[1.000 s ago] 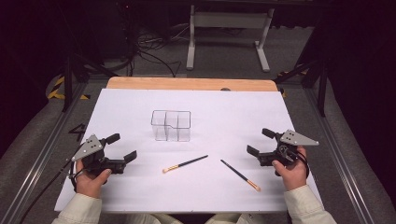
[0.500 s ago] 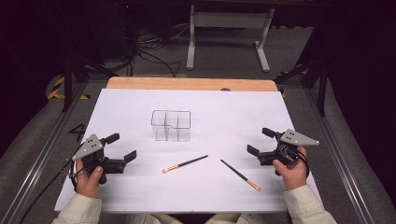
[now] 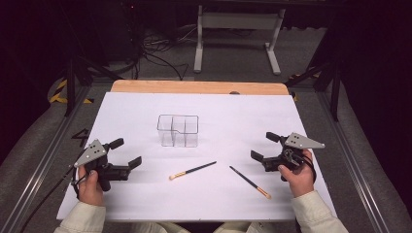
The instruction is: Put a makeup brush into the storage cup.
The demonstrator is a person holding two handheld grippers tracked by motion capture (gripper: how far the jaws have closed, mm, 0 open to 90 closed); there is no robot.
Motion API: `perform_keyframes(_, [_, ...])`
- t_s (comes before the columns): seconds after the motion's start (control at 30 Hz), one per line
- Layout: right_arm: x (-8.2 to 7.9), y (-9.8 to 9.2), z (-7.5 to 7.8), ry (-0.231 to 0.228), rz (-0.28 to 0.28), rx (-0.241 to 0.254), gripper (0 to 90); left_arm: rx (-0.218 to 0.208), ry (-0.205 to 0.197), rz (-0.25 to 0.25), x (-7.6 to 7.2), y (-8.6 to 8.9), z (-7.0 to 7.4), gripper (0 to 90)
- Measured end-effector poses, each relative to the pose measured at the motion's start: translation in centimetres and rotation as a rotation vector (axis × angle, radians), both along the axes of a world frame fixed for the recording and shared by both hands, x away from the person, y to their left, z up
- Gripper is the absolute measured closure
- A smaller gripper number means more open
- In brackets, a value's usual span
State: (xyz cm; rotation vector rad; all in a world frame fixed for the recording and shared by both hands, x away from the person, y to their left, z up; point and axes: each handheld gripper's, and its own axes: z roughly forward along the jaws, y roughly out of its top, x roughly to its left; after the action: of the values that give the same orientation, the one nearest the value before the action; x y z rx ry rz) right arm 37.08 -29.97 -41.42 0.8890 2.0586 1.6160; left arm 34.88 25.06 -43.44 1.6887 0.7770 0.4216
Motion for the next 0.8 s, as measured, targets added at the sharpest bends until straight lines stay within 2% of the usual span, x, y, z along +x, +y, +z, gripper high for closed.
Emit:
perform_keyframes(0.23, [0.3, 1.4, 0.5, 0.001, 0.035, -0.010, 0.8, 0.007, -0.003, 0.009, 0.0, -0.1, 0.0, 1.0])
perform_keyframes(0.47, [0.6, 2.5, 1.9, -0.015, 0.073, 0.000, 0.7, 0.009, -0.007, 0.029, 0.0, -0.1, -0.1, 0.9])
perform_keyframes(0.8, [1.3, 5.2, 2.7, -0.022, 0.131, -0.014, 0.7, 0.003, 0.000, 0.006, 0.0, -0.2, 0.0, 1.8])
